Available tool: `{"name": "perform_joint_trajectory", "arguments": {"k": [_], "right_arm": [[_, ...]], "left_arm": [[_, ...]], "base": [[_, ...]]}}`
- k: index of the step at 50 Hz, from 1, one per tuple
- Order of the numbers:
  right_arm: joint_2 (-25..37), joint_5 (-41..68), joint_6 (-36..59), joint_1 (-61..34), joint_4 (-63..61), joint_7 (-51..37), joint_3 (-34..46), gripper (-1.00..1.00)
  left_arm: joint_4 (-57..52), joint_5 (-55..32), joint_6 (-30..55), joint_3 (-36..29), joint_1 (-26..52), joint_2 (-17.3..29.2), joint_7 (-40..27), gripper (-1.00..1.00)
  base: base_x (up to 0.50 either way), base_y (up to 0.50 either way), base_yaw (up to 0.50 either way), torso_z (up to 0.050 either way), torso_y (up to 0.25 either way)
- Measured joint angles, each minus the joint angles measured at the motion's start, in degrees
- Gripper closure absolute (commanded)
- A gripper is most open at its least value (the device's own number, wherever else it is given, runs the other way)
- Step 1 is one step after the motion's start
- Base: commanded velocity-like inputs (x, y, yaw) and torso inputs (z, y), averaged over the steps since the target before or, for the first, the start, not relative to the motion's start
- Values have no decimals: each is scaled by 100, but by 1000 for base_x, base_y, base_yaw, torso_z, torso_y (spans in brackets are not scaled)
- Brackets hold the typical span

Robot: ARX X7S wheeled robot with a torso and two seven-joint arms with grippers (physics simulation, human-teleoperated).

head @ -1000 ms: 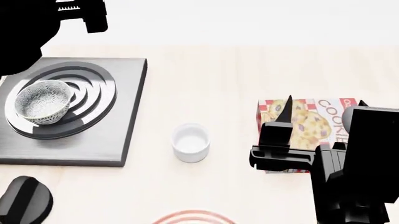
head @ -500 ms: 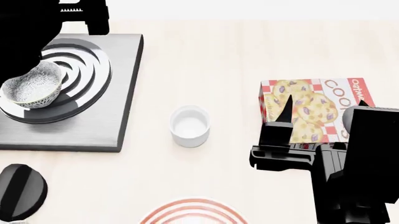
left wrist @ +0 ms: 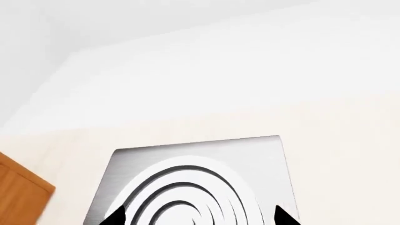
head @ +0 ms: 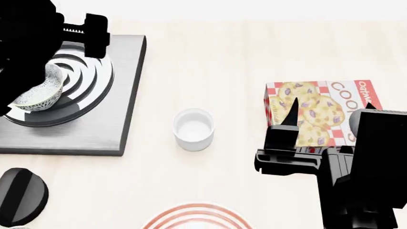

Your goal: Pick the akita bowl on the stove and place it on the plate.

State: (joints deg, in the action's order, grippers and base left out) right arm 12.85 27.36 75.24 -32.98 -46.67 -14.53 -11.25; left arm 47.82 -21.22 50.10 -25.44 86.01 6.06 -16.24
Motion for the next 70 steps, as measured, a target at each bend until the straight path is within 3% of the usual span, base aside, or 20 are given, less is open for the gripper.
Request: {"name": "perform_joint_trajectory", "arguments": {"k": [30, 70], "right_arm": [[46, 125, -32, 8, 19, -99, 3, -100], [111, 293, -81, 21, 48, -233, 9, -100]], "left_arm": [[-28, 300, 229, -649, -265, 61, -140, -100], [160, 358, 227, -848, -469, 129, -335, -100]], "base": [[0, 0, 0, 0, 0], [0, 0, 0, 0, 0]]}}
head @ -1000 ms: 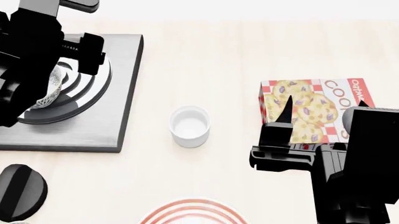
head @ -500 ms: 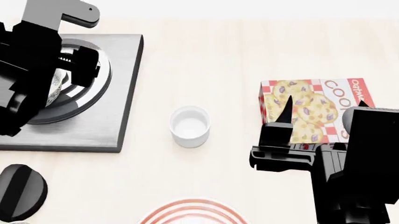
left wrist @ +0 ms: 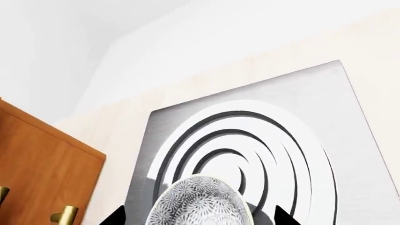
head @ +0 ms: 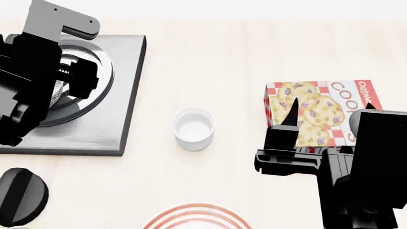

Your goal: Pick the akita bowl on the stove and place it on the plate.

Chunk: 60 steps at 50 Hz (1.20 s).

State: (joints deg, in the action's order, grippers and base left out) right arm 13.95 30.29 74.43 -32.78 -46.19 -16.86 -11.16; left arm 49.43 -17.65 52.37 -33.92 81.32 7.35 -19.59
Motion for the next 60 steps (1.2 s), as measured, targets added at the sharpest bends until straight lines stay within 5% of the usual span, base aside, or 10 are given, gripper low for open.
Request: {"name": "perform_joint_trajectory", "arguments": {"k": [60], "right_arm": [[91, 227, -72, 17, 42, -183, 15, -100]], "left_arm": [[96, -160, -43, -57, -315, 87, -13, -100]], "base": [[0, 0, 0, 0, 0]]}}
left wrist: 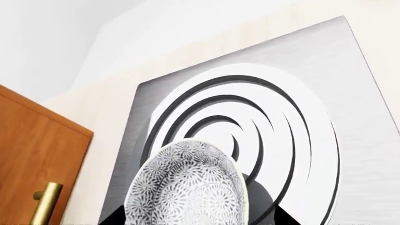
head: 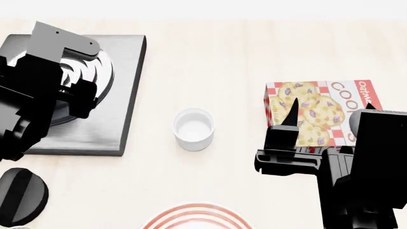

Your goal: Pick the akita bowl on the stove and place it on the plate.

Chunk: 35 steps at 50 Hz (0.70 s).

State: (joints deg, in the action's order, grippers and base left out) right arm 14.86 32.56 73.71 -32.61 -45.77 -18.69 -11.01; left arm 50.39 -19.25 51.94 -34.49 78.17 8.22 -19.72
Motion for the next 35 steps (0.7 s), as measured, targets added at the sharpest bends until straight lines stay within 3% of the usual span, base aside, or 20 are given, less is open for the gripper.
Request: {"name": "perform_joint_trajectory", "arguments": {"k": [35], "right_arm": [[54, 128, -46, 10, 25, -105, 13, -100]], "left_arm": [[235, 18, -119, -107, -51, 28, -4, -100]], "base": [[0, 0, 0, 0, 0]]}}
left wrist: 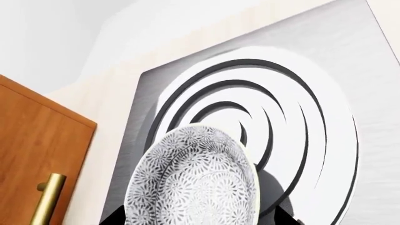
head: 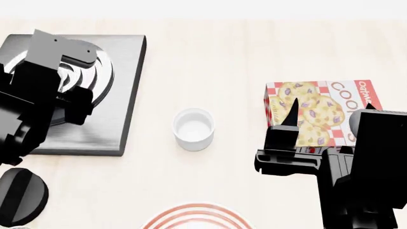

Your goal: Pick the akita bowl on the stove and place it on the plate.

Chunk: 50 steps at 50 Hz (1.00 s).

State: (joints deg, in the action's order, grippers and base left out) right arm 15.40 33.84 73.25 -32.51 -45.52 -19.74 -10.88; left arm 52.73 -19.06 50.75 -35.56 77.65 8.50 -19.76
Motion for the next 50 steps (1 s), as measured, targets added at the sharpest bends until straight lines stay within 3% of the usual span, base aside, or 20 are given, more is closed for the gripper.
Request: {"name": "perform_joint_trajectory", "arguments": {"k": [50], "right_arm": [[82, 178, -9, -33, 43, -183, 47, -100]], "left_arm": [[187, -21, -63, -155, -34, 36, 114, -100]], "base": [[0, 0, 0, 0, 0]]}}
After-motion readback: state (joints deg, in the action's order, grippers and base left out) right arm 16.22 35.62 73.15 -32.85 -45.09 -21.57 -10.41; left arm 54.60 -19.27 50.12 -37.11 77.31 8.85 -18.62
